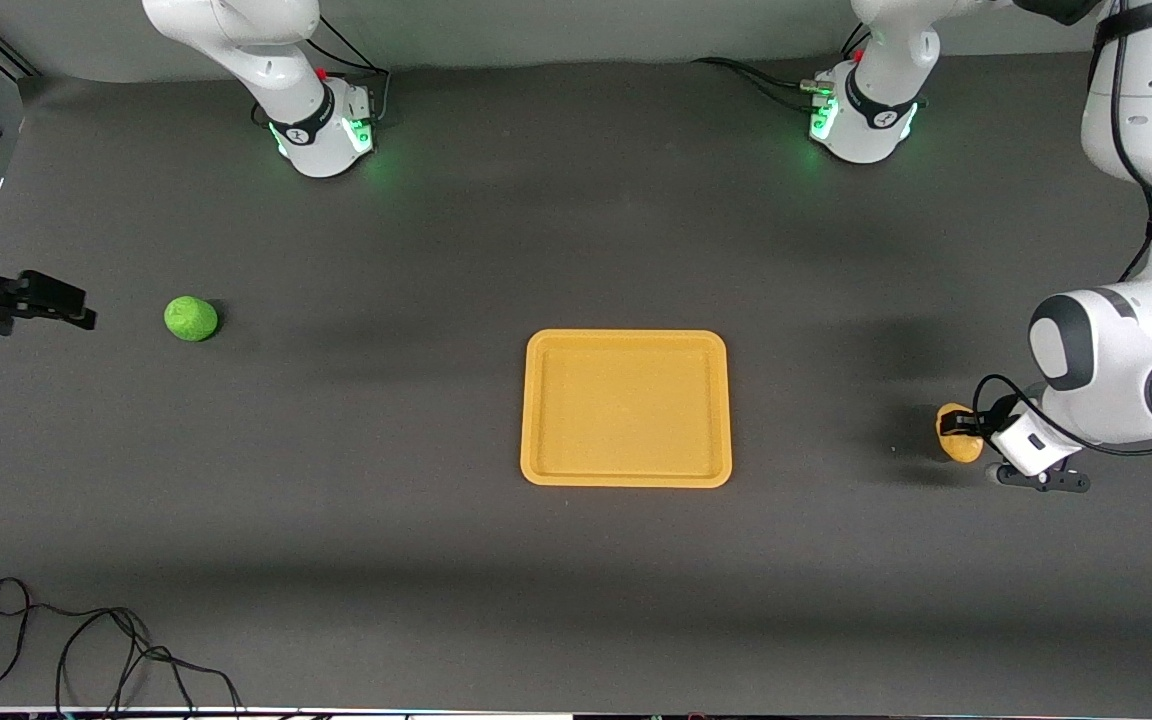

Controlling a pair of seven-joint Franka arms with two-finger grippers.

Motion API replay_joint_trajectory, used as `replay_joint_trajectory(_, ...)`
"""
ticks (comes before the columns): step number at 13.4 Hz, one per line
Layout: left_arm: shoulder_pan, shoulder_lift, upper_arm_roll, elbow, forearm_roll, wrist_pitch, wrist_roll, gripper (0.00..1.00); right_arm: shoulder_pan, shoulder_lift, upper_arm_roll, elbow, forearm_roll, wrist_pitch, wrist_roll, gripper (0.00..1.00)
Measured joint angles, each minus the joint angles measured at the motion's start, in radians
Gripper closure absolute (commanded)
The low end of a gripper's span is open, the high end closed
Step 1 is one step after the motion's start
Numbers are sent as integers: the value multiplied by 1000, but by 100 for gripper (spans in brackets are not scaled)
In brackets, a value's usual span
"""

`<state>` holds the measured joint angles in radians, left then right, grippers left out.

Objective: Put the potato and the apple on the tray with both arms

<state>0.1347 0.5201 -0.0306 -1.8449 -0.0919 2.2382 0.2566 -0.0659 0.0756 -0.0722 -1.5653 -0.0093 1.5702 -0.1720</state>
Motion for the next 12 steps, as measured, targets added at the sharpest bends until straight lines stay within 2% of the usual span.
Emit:
replay_joint_trajectory(3, -30, -98, -75, 24, -5, -112, -146, 83, -6, -32, -85, -53, -8, 5, -73, 0)
replay_joint_trajectory(5, -64, -132, -148, 36, -6, -124, -287, 82, -7, -79, -126, -123, -11, 41, -111, 0)
replay_joint_trajectory(7, -117, -133, -203, 60, -7, -122, -413, 82, -7, -147, -167, -223, -16, 99, -167, 0)
replay_joint_trajectory(10, -219, -98, -216, 94, -8, -97, -521, 82, -7, -278, -225, -398, -65, 167, -229, 0)
replay_joint_trajectory(12, -280, -47, -217, 112, -8, -53, -559, 82, -7, -375, -237, -503, -85, 175, -236, 0)
